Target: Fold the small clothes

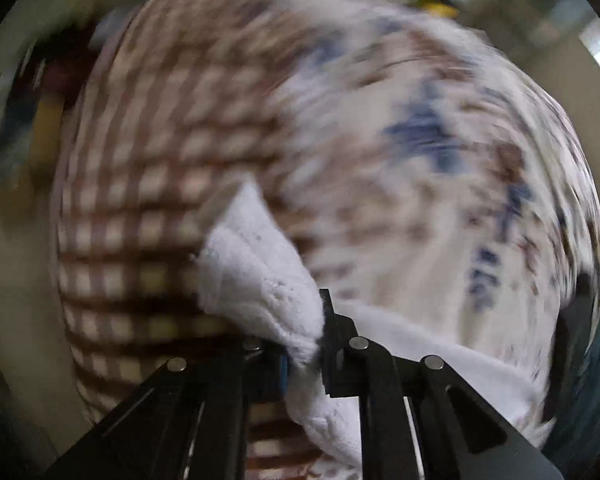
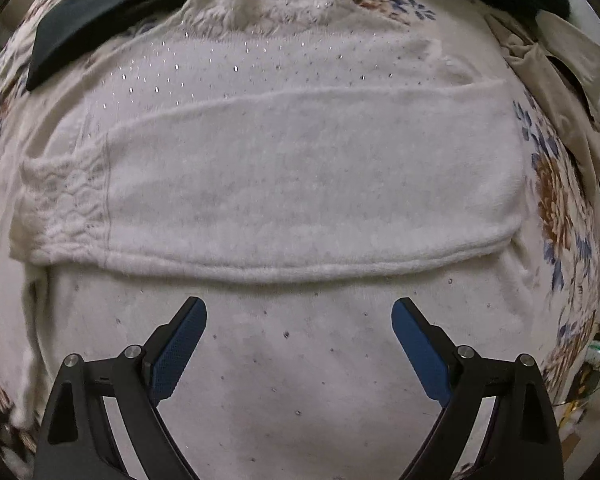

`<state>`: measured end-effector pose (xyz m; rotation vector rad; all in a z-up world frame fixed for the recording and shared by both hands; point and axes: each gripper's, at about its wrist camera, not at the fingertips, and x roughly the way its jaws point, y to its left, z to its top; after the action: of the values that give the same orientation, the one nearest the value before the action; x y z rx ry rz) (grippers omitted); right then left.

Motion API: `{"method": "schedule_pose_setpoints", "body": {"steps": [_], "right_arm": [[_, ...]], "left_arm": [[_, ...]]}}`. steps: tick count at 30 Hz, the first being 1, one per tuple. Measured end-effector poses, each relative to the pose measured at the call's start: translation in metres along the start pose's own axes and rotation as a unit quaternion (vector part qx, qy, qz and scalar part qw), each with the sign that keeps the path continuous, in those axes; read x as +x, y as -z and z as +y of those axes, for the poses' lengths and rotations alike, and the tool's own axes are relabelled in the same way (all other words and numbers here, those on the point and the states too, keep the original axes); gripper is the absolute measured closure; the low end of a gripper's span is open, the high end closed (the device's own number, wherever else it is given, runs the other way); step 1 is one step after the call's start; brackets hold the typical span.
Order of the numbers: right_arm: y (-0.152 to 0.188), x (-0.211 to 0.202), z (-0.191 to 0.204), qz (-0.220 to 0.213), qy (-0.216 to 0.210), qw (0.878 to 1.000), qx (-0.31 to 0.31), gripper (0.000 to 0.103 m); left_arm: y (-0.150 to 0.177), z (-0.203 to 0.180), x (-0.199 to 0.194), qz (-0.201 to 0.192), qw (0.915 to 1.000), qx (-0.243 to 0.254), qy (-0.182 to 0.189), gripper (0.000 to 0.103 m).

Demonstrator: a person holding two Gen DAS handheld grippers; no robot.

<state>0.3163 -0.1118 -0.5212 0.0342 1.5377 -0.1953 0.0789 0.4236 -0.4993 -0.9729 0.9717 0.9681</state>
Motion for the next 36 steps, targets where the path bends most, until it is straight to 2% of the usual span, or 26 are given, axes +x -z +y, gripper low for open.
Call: {"method": "schedule_pose_setpoints", "body": {"steps": [2, 4, 7, 9, 10, 12, 13, 17, 19, 21, 23, 24, 25, 26, 27, 28, 29, 33, 36], "right_arm": [[-0.002, -0.001, -0.002, -0.001, 0.012, 1.000, -0.007, 0.007], [-0.007, -0.005, -0.012, -0.010, 0.016, 1.000, -0.008, 0.007], [-0.013, -0.009, -0.029, -0.020, 0.009, 1.000, 0.000, 0.007], [-0.016, -0.008, -0.051, -0.016, -0.012, 1.000, 0.021, 0.007], [-0.015, -0.007, -0.063, -0.013, -0.020, 0.999, 0.034, 0.007], [-0.013, -0.004, -0.089, -0.010, -0.030, 0.998, 0.056, 0.007], [-0.010, -0.003, -0.100, -0.008, -0.032, 0.997, 0.064, 0.007], [-0.001, 0.007, -0.166, 0.003, -0.033, 0.993, 0.111, 0.007], [0.000, 0.014, -0.201, 0.011, -0.034, 0.990, 0.139, 0.007], [-0.002, 0.019, -0.231, 0.011, -0.037, 0.987, 0.159, 0.007], [-0.005, 0.022, -0.257, 0.013, -0.044, 0.984, 0.170, 0.007], [-0.008, 0.022, -0.268, 0.012, -0.052, 0.983, 0.175, 0.007], [-0.010, 0.020, -0.274, 0.011, -0.058, 0.983, 0.176, 0.007], [-0.013, 0.018, -0.282, 0.011, -0.071, 0.982, 0.175, 0.007], [-0.018, 0.016, -0.287, 0.010, -0.089, 0.981, 0.172, 0.007], [-0.022, 0.015, -0.288, 0.011, -0.104, 0.980, 0.168, 0.007], [-0.028, 0.012, -0.287, 0.014, -0.126, 0.979, 0.162, 0.007], [-0.058, 0.008, -0.249, 0.019, -0.224, 0.966, 0.131, 0.007], [-0.084, 0.014, -0.196, 0.025, -0.286, 0.953, 0.100, 0.008]], "left_arm": [[0.003, -0.044, -0.027, -0.050, 0.9942, 0.095, -0.002, 0.094], [0.012, -0.081, -0.048, -0.080, 0.9828, 0.166, 0.009, 0.094], [0.054, -0.145, -0.082, -0.112, 0.9548, 0.273, 0.039, 0.094], [0.094, -0.191, -0.099, -0.125, 0.9270, 0.348, 0.064, 0.094], [0.110, -0.208, -0.104, -0.128, 0.9162, 0.372, 0.075, 0.094], [0.149, -0.246, -0.113, -0.120, 0.8951, 0.417, 0.100, 0.094], [0.163, -0.262, -0.114, -0.114, 0.8898, 0.428, 0.111, 0.094], [0.251, -0.339, -0.111, -0.071, 0.8550, 0.486, 0.168, 0.094], [0.292, -0.367, -0.111, -0.051, 0.8403, 0.508, 0.183, 0.094], [0.332, -0.390, -0.106, -0.015, 0.8323, 0.518, 0.197, 0.090], [0.361, -0.405, -0.097, 0.036, 0.8295, 0.520, 0.200, 0.089], [0.369, -0.407, -0.096, 0.051, 0.8319, 0.515, 0.200, 0.089], [0.372, -0.407, -0.096, 0.060, 0.8360, 0.508, 0.198, 0.081], [0.371, -0.405, -0.097, 0.063, 0.8404, 0.501, 0.197, 0.063], [0.366, -0.401, -0.097, 0.067, 0.8431, 0.495, 0.201, 0.052], [0.359, -0.396, -0.099, 0.068, 0.8448, 0.490, 0.203, 0.029], [0.353, -0.390, -0.101, 0.060, 0.8473, 0.489, 0.199, 0.018], [0.315, -0.355, -0.105, 0.005, 0.8653, 0.482, 0.139, 0.018], [0.272, -0.320, -0.098, -0.039, 0.8821, 0.465, 0.065, 0.018]]}}
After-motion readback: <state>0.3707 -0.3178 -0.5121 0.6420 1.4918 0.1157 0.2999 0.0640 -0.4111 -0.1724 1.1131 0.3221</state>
